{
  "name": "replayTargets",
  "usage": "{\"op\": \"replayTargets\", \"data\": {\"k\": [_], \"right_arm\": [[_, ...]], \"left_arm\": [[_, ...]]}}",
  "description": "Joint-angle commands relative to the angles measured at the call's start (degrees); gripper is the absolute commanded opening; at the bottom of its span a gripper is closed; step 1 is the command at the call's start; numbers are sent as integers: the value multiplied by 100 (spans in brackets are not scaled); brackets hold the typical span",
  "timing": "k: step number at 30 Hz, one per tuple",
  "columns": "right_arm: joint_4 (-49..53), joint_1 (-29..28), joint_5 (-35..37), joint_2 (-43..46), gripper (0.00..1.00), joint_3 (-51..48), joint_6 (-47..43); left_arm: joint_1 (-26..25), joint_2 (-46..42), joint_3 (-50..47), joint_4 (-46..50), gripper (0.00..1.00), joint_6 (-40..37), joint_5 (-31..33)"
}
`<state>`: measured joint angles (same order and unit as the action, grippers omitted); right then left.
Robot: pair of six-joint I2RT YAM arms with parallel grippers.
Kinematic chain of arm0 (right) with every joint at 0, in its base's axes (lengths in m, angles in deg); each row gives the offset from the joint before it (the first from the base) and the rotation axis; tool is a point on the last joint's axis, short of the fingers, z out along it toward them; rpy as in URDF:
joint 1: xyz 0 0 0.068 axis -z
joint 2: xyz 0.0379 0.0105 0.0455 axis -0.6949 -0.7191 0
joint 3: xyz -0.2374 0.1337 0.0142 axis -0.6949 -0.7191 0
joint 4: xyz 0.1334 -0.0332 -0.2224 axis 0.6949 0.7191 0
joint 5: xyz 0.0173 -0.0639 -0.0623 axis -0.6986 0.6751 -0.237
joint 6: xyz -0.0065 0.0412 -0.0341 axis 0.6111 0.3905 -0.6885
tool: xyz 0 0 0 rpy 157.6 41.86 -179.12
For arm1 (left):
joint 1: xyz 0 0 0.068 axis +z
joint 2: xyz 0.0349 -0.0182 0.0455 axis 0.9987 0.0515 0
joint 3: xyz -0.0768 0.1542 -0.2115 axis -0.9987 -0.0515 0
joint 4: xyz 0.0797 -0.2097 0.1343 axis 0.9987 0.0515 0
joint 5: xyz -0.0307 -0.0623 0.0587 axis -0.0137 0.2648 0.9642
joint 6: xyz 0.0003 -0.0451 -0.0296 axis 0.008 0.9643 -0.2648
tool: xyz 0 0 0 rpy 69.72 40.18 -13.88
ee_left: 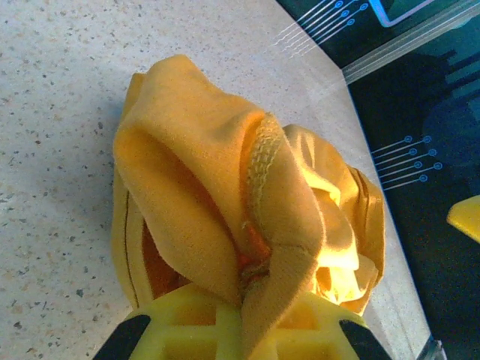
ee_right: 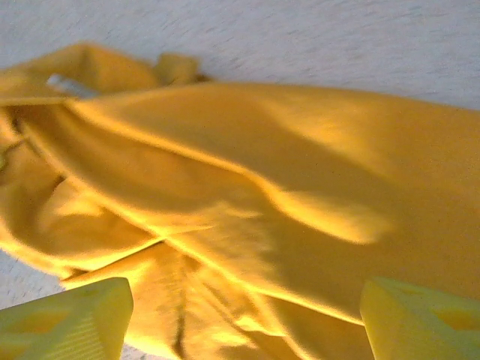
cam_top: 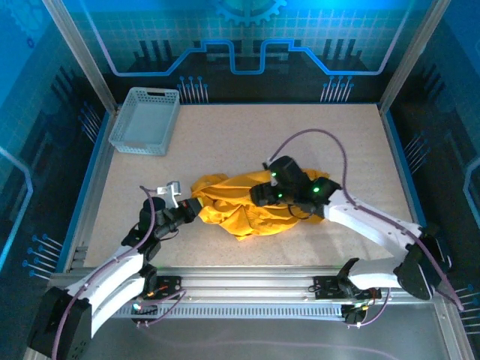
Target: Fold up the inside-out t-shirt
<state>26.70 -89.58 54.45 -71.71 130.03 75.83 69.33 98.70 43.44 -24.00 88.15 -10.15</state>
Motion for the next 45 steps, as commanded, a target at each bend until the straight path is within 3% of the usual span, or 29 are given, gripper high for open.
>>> {"op": "replayTargets", "data": {"k": [1,5,8,10,12,14,17,25,27,30,33,35,39,42,45], "right_arm": [[-400,-331,-72,-757,81,81,-331],[-655,-488,-73,-1455,80,269,-589],[-447,-472,485,-1900,71,514,-645],[-359,-401,756,-2011,57,603,-670],[-329,-247,765,-1889,32,593,-661],[-321,-104,773,-1603,16,498,-672],[-257,151,761,-1074,0,315,-718],[369,1159,-221,373,0,235,-981],[550,1503,-762,682,0,319,-1082],[600,1735,-1220,806,0,298,-1087],[411,1751,-1303,368,1,35,-927],[251,1722,-1120,-72,11,-131,-740],[414,1405,-151,-508,52,-57,-592],[618,861,353,-377,63,214,-788],[843,248,445,-239,61,554,-801]], "left_arm": [[30,-141,53,-138,0,-123,-183],[31,-168,176,-20,0,-164,-292],[31,-209,186,57,0,-186,-314],[31,-251,178,124,0,-194,-307],[31,-302,194,233,0,-236,-307],[31,-350,237,398,0,-317,-293],[36,-405,304,605,0,-455,-283],[31,-462,328,376,0,-539,-498],[31,-498,276,49,0,-436,-705],[33,-351,264,-256,0,-267,-861],[26,138,321,-192,0,-341,-869],[25,636,438,-76,0,-411,-950],[-69,1435,563,-533,0,-353,-1535],[-248,1619,605,-611,0,-409,-1545],[-382,1599,547,-796,0,-465,-1474]]}}
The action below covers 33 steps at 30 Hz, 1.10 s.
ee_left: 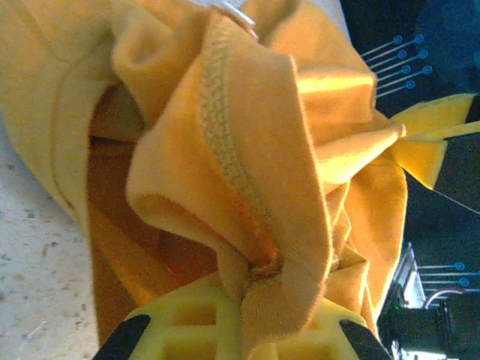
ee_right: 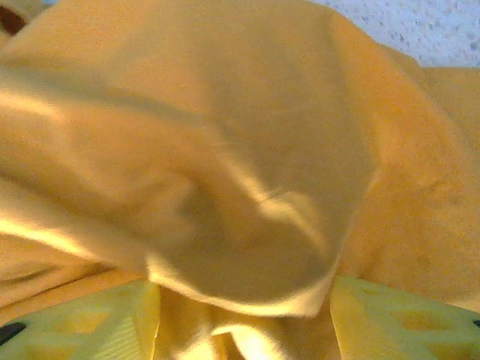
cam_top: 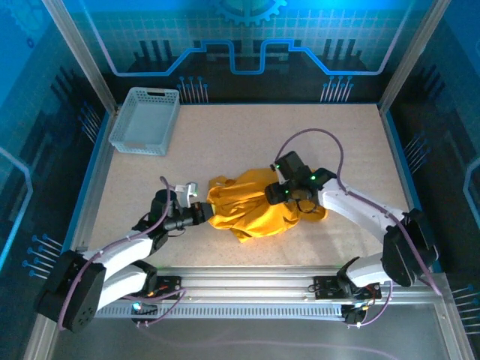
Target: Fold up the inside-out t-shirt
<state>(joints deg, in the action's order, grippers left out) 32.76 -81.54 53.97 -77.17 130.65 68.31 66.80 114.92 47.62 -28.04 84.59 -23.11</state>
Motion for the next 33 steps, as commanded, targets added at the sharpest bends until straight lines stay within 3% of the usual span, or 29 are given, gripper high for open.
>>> {"op": "replayTargets", "data": {"k": [1,7,15,22,25,30,33], "right_arm": [[280,-699,488,320,60,558,-27],[161,-1548,-31,-131,56,905,526],[-562,-1625,-571,-934,54,893,1143],[-694,-1651,-594,-1530,47,1107,1209],[-731,-1647,-699,-1718,37,1155,1201],[-738,-1652,-452,-1544,3,1100,1149],[-583,-1649,35,-1150,0,1047,1084]], "left_arm": [[-153,-43,97,-475,0,-109,-173],[-267,-101,6,-760,0,-109,-176],[-287,-318,-24,-586,0,-181,-115],[-285,-484,-93,-523,0,-189,-105],[-284,-522,-98,-489,0,-188,-88],[-281,-636,-100,-400,0,-209,5],[-281,-772,-109,-264,0,-234,177]]}}
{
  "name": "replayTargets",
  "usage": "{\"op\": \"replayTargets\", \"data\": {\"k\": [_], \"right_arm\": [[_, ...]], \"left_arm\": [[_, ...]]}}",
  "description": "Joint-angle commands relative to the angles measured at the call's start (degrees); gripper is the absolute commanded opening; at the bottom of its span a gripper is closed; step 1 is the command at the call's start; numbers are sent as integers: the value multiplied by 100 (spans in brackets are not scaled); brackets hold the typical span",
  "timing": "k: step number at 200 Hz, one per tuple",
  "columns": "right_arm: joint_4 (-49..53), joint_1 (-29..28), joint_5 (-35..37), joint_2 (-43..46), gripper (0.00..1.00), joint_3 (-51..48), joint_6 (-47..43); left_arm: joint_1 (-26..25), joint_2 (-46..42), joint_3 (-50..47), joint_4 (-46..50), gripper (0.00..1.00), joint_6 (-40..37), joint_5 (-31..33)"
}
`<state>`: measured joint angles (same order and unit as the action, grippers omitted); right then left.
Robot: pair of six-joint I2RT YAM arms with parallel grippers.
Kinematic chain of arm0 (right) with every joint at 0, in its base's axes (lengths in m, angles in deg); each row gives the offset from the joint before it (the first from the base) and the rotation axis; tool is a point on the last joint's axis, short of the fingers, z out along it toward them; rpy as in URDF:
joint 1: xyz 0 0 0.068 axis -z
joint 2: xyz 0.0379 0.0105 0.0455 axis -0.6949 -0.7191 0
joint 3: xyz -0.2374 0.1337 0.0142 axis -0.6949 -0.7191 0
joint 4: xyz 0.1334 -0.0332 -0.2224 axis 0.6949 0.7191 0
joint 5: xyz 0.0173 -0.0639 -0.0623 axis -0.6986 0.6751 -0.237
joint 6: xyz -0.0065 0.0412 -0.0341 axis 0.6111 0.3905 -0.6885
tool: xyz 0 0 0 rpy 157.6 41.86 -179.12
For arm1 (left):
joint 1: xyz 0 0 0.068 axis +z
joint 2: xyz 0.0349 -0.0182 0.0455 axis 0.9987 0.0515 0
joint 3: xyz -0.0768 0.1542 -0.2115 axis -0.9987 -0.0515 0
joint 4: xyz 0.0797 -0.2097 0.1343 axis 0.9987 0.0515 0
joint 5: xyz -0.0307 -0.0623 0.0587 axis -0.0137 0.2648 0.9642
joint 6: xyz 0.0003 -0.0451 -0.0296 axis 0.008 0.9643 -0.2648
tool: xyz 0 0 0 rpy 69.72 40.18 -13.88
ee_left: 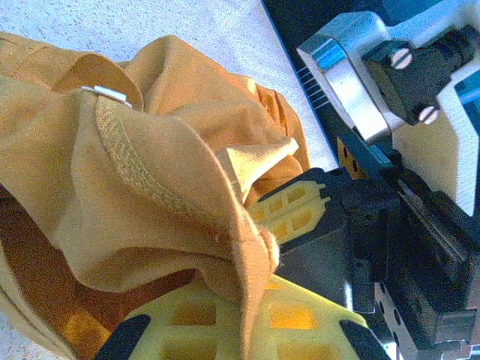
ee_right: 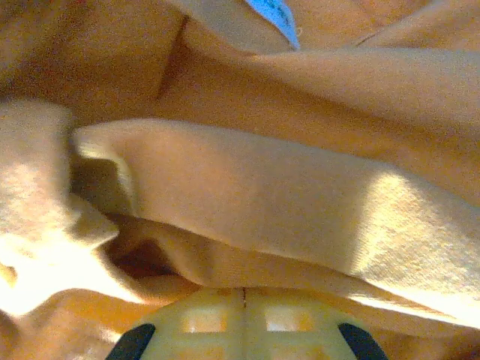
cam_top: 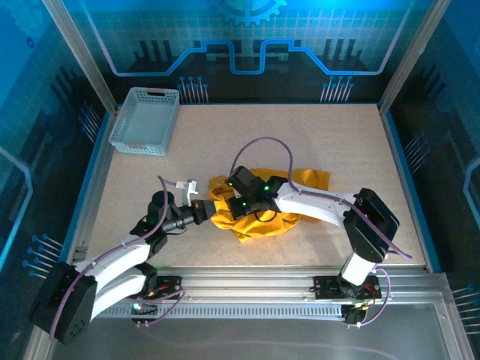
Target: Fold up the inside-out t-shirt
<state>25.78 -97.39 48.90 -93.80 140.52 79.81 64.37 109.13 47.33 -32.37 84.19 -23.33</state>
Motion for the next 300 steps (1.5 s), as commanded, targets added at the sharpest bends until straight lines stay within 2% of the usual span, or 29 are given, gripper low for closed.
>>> {"op": "replayTargets", "data": {"k": [1,35,57,101,115,129,141,143,162,165,178,211,243,267,292,300], "right_arm": [[174,-56,683,670,0,49,-129],[646,34,1359,1634,0,298,-627],[935,207,1719,2197,0,810,-1077],[1329,371,2389,2412,0,2649,-2252],[1371,332,2412,2437,0,2864,-2334],[1379,312,2226,2509,0,2619,-2210],[1310,304,1954,2528,1,2080,-1947],[1269,301,1883,2525,5,1908,-1863],[831,300,1323,2374,21,919,-1408],[647,305,1169,2315,26,657,-1297],[147,348,977,2147,39,65,-1071],[-839,762,134,1243,48,-663,-851],[-1233,742,-397,235,59,-610,-1078],[-1420,710,-530,-79,63,-556,-1146],[-1660,706,-626,-97,68,-523,-1196],[-1665,707,-765,-134,68,-437,-1259]], "left_arm": [[-39,-237,-80,232,0,-195,277],[12,-474,108,544,0,-212,670],[210,-493,703,1027,0,-308,827],[659,-128,2611,1231,0,-255,412],[652,-15,3040,1132,1,-123,209],[650,58,3161,1047,2,34,23],[646,81,2989,1065,2,64,-71],[645,77,2937,1070,2,61,-70],[649,15,2292,1053,2,52,58],[649,7,2194,1060,2,52,66],[650,-44,1773,1037,1,89,10],[650,-692,814,1240,2,202,-91],[651,-2098,140,2530,5,170,753],[659,-3042,-276,3370,9,242,1177],[659,-3713,-483,4041,16,379,1587],[668,-3812,-519,4154,25,475,1740]]}}
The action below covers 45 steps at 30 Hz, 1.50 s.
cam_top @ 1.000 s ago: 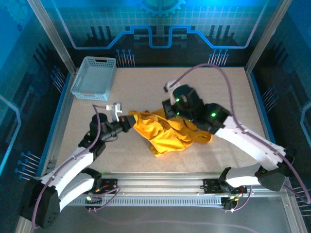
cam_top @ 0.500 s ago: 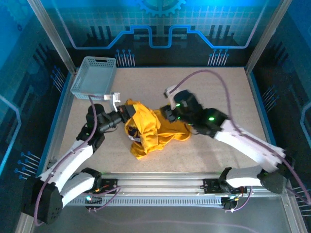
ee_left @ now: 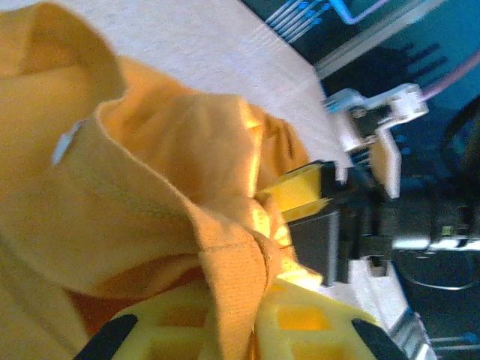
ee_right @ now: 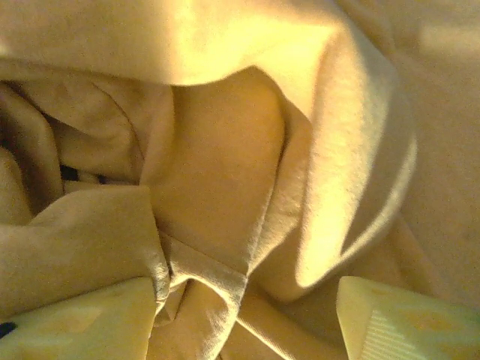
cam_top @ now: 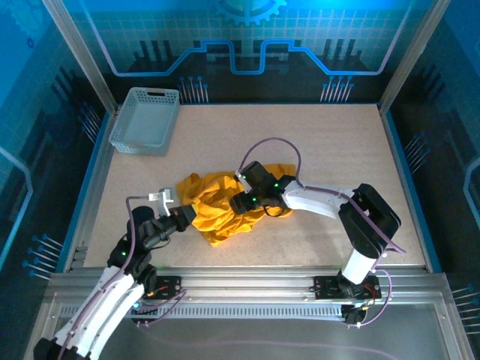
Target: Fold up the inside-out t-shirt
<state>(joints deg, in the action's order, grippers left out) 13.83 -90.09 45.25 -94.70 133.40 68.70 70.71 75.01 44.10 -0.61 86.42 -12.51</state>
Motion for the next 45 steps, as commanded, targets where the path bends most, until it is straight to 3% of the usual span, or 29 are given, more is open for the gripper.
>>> {"op": "replayTargets", "data": {"k": [1,3,8,14,22,27,32,38,42,45], "right_arm": [[-463,-24,-426,-51,68,294,-153],[-384,-99,-584,-68,68,433,-314],[-94,-295,-173,306,74,426,-573],[-55,-128,-227,823,68,275,-444],[220,-612,-309,-145,60,1166,-33],[479,-919,-65,-405,43,1255,-150],[358,-1433,257,-59,22,616,-44],[238,-1921,474,148,25,72,303],[286,-1787,209,393,30,128,362],[130,-1423,0,707,41,143,533]], "left_arm": [[34,-409,-200,988,27,260,676],[34,-413,-190,1071,42,357,879],[48,-146,-47,894,63,391,938],[43,80,151,499,73,338,700],[61,707,244,22,59,321,639],[86,646,248,169,56,273,743],[102,616,139,184,50,303,780],[118,679,55,172,45,338,773],[113,764,1,194,42,398,774],[113,803,-33,172,39,417,709]]}}
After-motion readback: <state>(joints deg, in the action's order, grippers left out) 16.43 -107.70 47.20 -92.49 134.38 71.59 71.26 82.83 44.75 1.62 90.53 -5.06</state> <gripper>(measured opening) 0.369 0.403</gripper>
